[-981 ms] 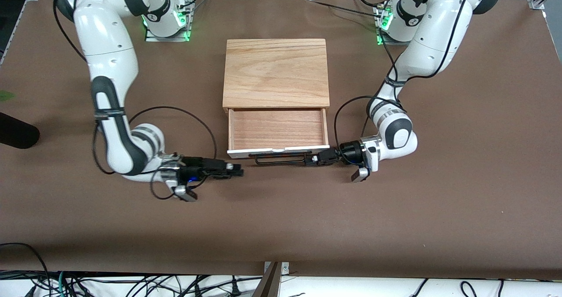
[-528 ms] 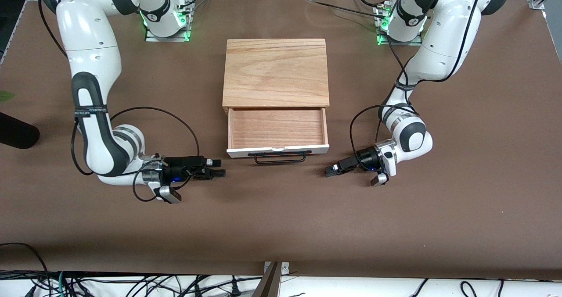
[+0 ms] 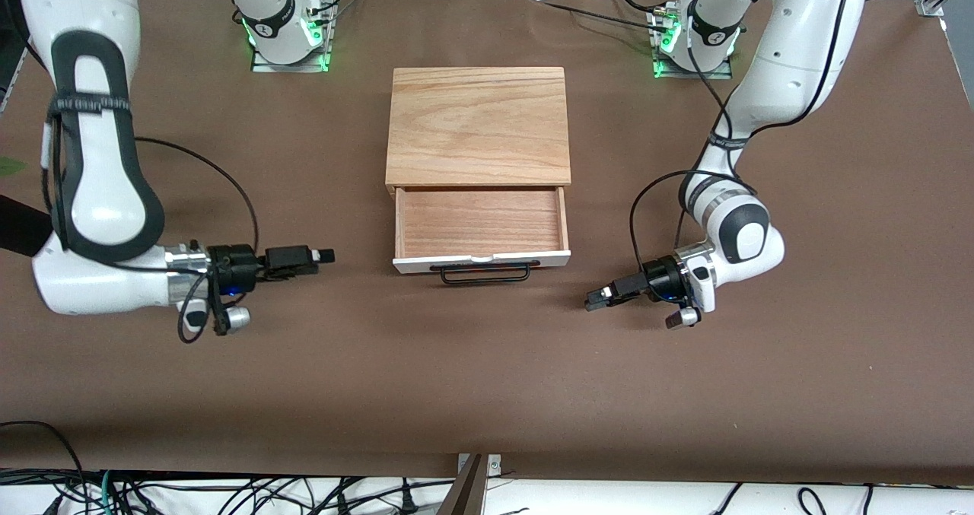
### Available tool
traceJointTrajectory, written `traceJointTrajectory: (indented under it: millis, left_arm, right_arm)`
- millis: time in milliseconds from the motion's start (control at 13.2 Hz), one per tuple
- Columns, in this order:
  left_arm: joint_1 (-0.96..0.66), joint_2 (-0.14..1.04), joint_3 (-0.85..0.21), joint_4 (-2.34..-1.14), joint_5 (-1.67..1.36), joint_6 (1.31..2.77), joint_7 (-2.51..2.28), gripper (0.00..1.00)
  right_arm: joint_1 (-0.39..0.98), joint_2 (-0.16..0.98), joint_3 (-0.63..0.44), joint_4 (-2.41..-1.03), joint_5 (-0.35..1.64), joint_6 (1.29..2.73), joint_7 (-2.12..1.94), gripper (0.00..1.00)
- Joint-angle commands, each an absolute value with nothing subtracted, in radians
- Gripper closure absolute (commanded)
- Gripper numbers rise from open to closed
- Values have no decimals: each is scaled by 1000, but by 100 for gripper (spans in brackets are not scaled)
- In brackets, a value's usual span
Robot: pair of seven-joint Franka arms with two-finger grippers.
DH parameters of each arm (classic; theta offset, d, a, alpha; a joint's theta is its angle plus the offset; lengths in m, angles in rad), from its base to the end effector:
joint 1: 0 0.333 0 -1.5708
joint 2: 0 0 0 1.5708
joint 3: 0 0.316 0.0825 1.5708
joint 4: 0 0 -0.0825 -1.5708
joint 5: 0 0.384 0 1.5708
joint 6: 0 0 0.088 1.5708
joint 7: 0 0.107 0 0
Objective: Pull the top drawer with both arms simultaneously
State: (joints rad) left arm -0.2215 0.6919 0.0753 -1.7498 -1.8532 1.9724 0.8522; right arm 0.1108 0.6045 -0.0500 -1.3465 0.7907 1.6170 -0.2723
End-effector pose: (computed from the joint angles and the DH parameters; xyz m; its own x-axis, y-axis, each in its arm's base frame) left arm 0.6507 -0.1632 0.1988 0.9512 0.3077 -0.0208 0.0735 -0.1607 0.9843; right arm 0.6872 0.1225 0.3769 0.9630 0.2208 -0.1543 0.0482 -0.7050 -0.7076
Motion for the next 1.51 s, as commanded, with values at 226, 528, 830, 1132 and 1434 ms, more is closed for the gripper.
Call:
traceJointTrajectory:
  millis: [226, 528, 830, 1132, 1434]
  left_arm:
    - [-203, 363, 74, -1956, -1486, 2154, 629, 0]
    - [-146, 189, 72, -2006, -1085, 2143, 450, 0]
    - [-132, 71, 69, -2007, -748, 2060, 221, 0]
    - [-107, -12, 66, -1977, -400, 1913, 147, 0]
    - [-104, -38, 64, -1867, -123, 1746, 144, 0]
  right_arm:
    - [152, 408, -49, -1384, 200, 1501, -190, 0]
    - [146, 309, -63, -1384, 20, 1424, -100, 0]
    - [141, 296, -161, -1368, 18, 1522, -101, 0]
    - [91, 157, -103, -1478, 11, 1532, -109, 0]
    - [20, -57, -37, -1806, -8, 1727, -110, 0]
